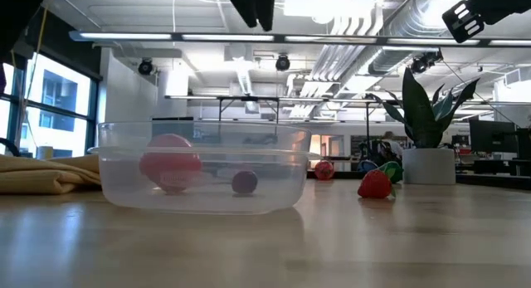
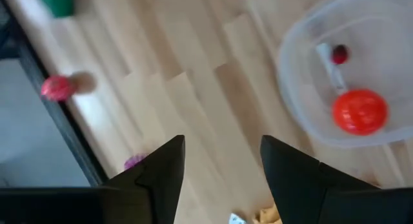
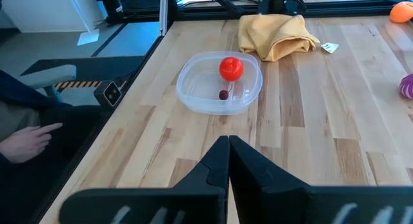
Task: Pick and placing Produce into tupperware
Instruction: Put the orange into the transparent bin
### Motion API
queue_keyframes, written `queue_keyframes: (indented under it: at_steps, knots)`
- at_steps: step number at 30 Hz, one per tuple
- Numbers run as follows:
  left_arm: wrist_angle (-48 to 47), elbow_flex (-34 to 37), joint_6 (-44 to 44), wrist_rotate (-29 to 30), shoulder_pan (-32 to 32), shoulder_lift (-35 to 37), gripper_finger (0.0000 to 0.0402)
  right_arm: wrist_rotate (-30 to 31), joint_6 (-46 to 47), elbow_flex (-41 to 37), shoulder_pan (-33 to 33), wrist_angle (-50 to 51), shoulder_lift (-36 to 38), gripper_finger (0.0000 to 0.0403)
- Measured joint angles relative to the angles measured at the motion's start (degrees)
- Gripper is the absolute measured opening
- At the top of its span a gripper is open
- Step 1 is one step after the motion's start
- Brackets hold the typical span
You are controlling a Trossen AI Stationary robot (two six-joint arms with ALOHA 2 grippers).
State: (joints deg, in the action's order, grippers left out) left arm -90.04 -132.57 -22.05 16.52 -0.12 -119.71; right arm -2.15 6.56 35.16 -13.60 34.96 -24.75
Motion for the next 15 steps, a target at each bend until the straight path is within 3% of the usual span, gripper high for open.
queue_keyframes:
  at_steps: [9,15]
  knots:
    - [0.0,0.0,11.0,1.1,16.3,2.7,0.0188,0.0,-0.1,0.0,0.0,0.0,0.0,0.0]
    - [0.0,1.3,11.0,-5.5,29.7,2.7,0.0188,0.0,0.0,0.0,0.0,0.0,0.0,0.0]
